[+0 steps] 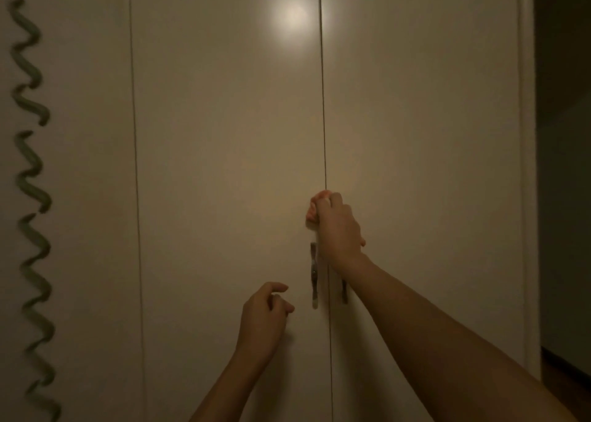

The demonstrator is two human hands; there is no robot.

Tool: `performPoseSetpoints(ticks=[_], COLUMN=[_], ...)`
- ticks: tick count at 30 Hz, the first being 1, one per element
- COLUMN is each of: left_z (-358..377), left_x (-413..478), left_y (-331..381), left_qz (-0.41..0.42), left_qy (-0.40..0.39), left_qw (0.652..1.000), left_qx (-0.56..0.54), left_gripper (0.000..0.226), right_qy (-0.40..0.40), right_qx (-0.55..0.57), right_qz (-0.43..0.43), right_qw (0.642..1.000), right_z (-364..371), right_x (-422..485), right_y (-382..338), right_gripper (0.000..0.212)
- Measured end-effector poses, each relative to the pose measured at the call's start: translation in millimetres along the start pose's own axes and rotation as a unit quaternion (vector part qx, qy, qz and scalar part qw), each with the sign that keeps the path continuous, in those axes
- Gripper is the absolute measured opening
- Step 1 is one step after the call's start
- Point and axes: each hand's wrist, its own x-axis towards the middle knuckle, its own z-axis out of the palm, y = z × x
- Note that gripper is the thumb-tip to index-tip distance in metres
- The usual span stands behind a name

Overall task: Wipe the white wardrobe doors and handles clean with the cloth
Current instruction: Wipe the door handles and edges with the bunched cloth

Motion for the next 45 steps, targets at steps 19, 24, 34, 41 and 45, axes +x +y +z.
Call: performPoseSetpoints(ticks=[19, 24, 34, 41, 45], left_z=[-13, -13, -10, -10, -16], left_x=[0, -1, -6, -8, -6], left_y=[1, -1, -1, 1, -8], left_qz=[-0.003, -0.014, -0.007, 0.002, -0.001], left_qy=[0.011, 0.008, 0.004, 0.003, 0.007], left_qw=[1.000, 1.000, 1.000, 1.000, 1.000], left_qx=[-0.005, -0.005, -0.010, 0.001, 0.011], left_gripper=[0.031, 0.031, 0.030, 0.030, 0.030], right_qy=[-0.162, -0.131, -0.023, -0.092, -0.140], right_qx=[-0.295, -0.302, -0.069, -0.162, -0.233], right_qz=[-0.102, -0.088, 0.062, -0.002, 0.073], right_qw=[0.936, 0.940, 0.995, 0.982, 0.960], right_z=[-20, -33, -50, 9, 38], right_x=[-8, -13, -35, -48, -60], right_y=[36, 58, 45, 20, 30], right_gripper=[0.058, 0.055, 0.016, 0.024, 0.042])
